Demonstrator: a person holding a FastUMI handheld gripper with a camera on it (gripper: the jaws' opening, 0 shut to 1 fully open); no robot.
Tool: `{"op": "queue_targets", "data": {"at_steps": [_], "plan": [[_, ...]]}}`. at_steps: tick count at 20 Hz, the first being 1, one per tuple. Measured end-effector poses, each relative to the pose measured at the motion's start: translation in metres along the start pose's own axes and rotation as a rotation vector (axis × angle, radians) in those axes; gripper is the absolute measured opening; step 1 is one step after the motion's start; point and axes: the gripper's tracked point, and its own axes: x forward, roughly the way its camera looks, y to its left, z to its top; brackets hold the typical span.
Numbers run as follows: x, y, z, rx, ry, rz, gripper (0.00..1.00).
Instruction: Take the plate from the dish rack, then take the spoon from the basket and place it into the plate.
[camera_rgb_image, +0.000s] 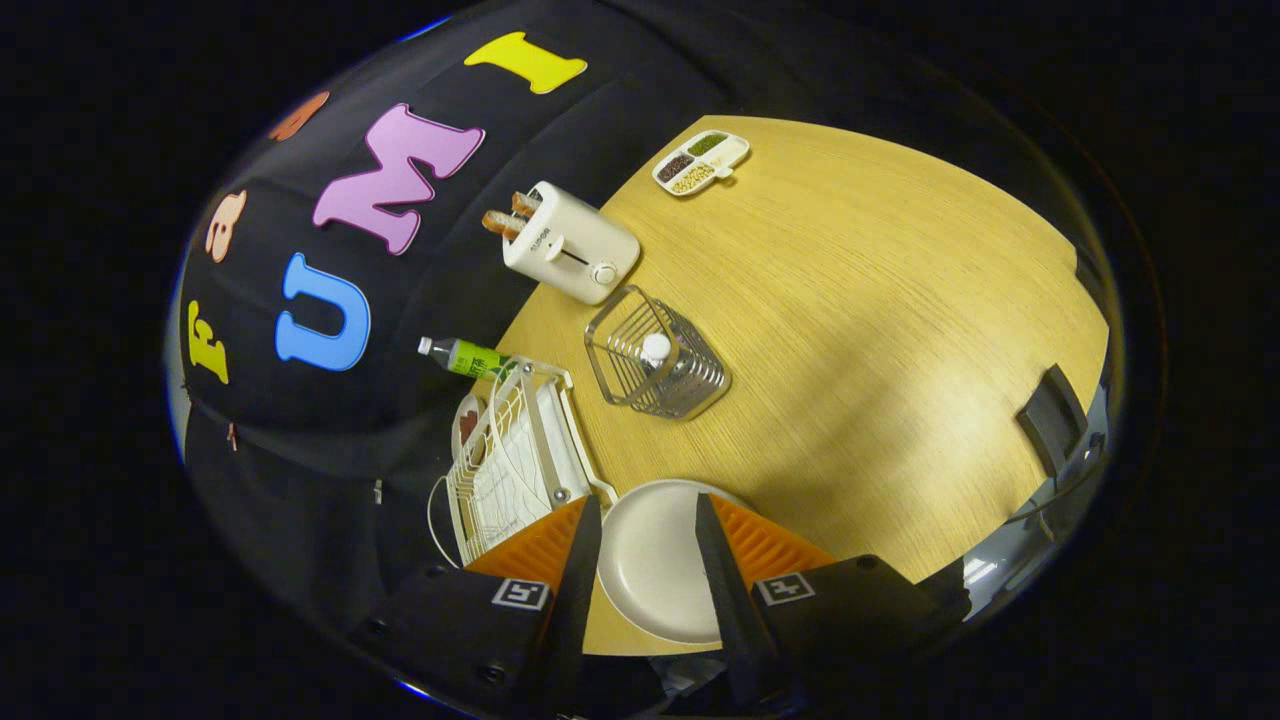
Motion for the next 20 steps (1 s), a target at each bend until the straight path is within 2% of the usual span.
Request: {"op": "queue_targets", "data": {"at_steps": [6,13,14,17,20], "plan": [[0.024,-0.002,0.057,0.053,-0.06,-0.03,0.6],[0.055,-0.005,0.068,0.067,-0.042,-0.055,0.6],[0.059,-0.007,0.068,0.063,-0.037,-0.065,0.54],[0.063,-0.011,0.071,0.065,-0.055,-0.09,0.15],[0.058,-0.009,0.07,0.049,-0.058,-0.089,0.15]]}}
